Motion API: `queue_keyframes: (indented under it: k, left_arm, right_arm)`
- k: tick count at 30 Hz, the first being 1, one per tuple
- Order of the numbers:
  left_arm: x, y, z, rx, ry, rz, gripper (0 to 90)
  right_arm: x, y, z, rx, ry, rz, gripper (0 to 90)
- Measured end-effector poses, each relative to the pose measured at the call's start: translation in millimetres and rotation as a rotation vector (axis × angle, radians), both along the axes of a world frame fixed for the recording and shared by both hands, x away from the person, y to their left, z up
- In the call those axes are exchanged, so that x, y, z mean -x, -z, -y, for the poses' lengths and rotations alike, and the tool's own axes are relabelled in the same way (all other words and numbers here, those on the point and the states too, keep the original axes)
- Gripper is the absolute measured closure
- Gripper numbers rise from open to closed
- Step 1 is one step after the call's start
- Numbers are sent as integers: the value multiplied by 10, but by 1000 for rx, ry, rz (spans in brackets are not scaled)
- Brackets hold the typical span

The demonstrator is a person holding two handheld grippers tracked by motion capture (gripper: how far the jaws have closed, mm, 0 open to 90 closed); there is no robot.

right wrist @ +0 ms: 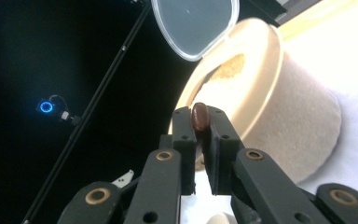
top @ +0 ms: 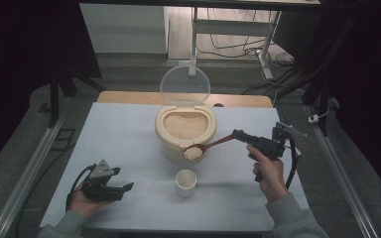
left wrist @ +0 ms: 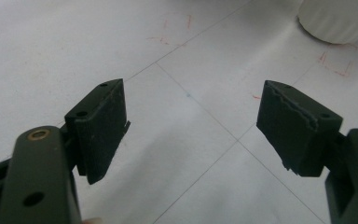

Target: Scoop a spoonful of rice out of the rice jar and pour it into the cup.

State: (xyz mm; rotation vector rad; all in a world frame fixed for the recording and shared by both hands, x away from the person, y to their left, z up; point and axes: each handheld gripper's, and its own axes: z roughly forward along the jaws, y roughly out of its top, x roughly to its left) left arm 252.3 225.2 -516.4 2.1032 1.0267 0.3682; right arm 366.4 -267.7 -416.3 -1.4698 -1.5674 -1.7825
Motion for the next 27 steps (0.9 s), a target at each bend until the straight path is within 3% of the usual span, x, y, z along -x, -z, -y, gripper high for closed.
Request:
queue_keyframes:
  k: [7, 16, 27]
  left_arm:
    - [-3, 8, -1, -2, 1, -3, 235]
    - [-4, 14, -3, -3, 3, -5, 235]
    - [-3, 17, -6, -3, 4, -6, 235]
  right_arm:
    - [35, 105, -50, 57, -33, -25, 827]
    - [45, 178, -136, 134, -60, -25, 826]
    - [54, 141, -247, 231, -79, 11, 826]
